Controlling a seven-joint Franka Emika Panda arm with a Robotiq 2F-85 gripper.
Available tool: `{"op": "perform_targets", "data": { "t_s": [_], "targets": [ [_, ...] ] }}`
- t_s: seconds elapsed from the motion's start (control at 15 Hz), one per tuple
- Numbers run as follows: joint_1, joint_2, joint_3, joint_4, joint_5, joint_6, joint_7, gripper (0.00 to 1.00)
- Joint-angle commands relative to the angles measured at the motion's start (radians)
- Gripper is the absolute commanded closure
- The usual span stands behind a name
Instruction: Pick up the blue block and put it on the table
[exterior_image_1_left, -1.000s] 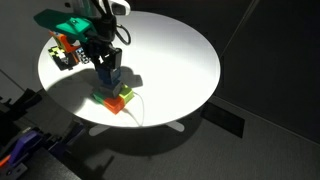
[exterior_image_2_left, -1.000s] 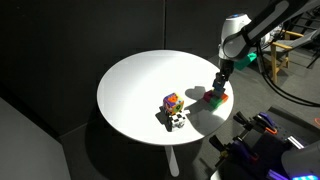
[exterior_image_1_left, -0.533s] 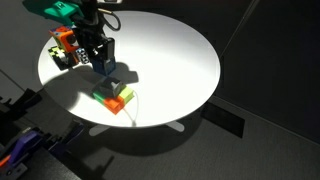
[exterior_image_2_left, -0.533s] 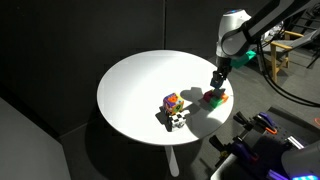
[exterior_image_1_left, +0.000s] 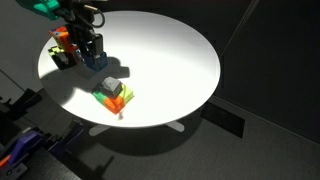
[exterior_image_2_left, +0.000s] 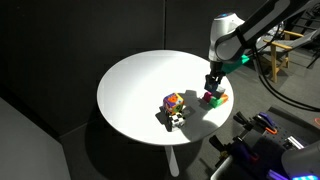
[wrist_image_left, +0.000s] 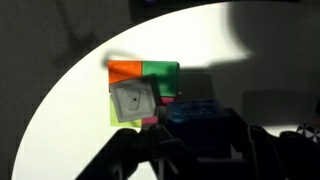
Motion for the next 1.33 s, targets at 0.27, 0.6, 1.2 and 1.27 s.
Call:
{"op": "perform_targets", "data": {
  "t_s": [0.27, 0.6, 1.2, 1.27],
  "targets": [
    [0.033, 0.117, 0.025, 0.081, 0.027, -0.019, 0.056, 0.66],
    [0.042, 0.213, 0.034, 0.154, 0.041, -0.013, 0.043, 0.66],
    [0.103, 0.329, 0.000, 0.252, 0.005, 0.032, 0.100, 0.66],
    [0.107, 0.338, -0.002, 0.259, 0.009, 0.038, 0.105, 0.66]
  ]
}}
